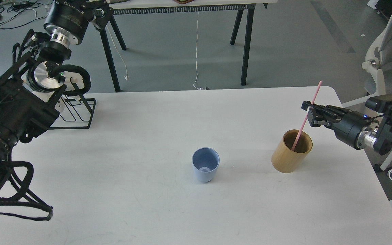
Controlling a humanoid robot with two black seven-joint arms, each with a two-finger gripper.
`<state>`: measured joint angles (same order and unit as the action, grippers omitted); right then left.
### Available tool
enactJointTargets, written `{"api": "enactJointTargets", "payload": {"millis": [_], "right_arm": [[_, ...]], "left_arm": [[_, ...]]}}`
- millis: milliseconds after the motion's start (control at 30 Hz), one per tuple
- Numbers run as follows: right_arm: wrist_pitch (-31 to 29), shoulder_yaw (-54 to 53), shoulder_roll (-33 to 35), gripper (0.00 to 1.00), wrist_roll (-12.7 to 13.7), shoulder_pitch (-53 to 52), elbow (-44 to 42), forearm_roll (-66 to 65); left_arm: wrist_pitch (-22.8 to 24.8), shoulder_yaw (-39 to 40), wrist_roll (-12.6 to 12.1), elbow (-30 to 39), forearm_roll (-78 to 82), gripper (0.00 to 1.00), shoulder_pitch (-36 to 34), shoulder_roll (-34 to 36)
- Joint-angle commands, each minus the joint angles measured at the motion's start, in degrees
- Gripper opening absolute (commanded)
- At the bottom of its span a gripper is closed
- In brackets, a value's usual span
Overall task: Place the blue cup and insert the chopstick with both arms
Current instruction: 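Pull the pink stick out and move it over the blue cup, then lower the pink stick into the blue cup and release it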
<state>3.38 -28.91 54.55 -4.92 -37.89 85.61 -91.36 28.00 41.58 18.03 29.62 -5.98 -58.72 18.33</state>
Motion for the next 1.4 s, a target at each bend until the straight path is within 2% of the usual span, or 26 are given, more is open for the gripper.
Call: {"api": "enactJointTargets", "payload": {"millis": [0, 100, 300, 433, 600, 933, 1100, 1367], "right_arm": [[-4.9, -0.3, 1.9, 0.05, 1.4, -7.0, 2.7, 2.0], [-5.8, -0.2, -0.1, 0.05, 1.3, -11.9, 2.8, 3.9], [-6.1, 4.4, -15.3, 0.05, 0.3, -11.2, 2.5, 4.3], [-6.0, 9.6, -22.0, 0.05, 0.3, -11.5, -0.5, 4.0], [-6.0, 10.2, -27.7, 0.05, 0.3, -11.6, -5.0, 4.0], [-6.0, 13.6, -30.3, 0.06, 0.1, -11.2, -8.9, 3.9], [-6.0, 14.1, -30.5, 0.21, 0.1, -9.8, -9.1, 3.9], [-6.0, 14.3, -30.5, 0.33, 0.1, -9.9, -9.1, 3.9]], "left_arm": [[0.0, 0.0, 0.1, 0.0, 0.0, 1.0, 0.0, 0.8], [0.0, 0.0, 0.2, 0.0, 0.0, 1.0, 0.1, 1.2], [0.0, 0.0, 0.0, 0.0, 0.0, 1.0, 0.3, 1.5], [0.0, 0.0, -0.1, 0.0, 0.0, 1.0, 0.3, 2.1], [0.0, 0.0, 0.0, 0.0, 0.0, 1.0, 0.4, 2.2], [0.0, 0.0, 0.1, -0.2, 0.0, 1.0, 1.3, 2.3], [0.0, 0.0, 0.2, -0.2, 0.1, 1.0, 1.4, 2.4], [0.0, 0.0, 0.2, -0.2, 0.0, 1.0, 1.5, 3.0]]}}
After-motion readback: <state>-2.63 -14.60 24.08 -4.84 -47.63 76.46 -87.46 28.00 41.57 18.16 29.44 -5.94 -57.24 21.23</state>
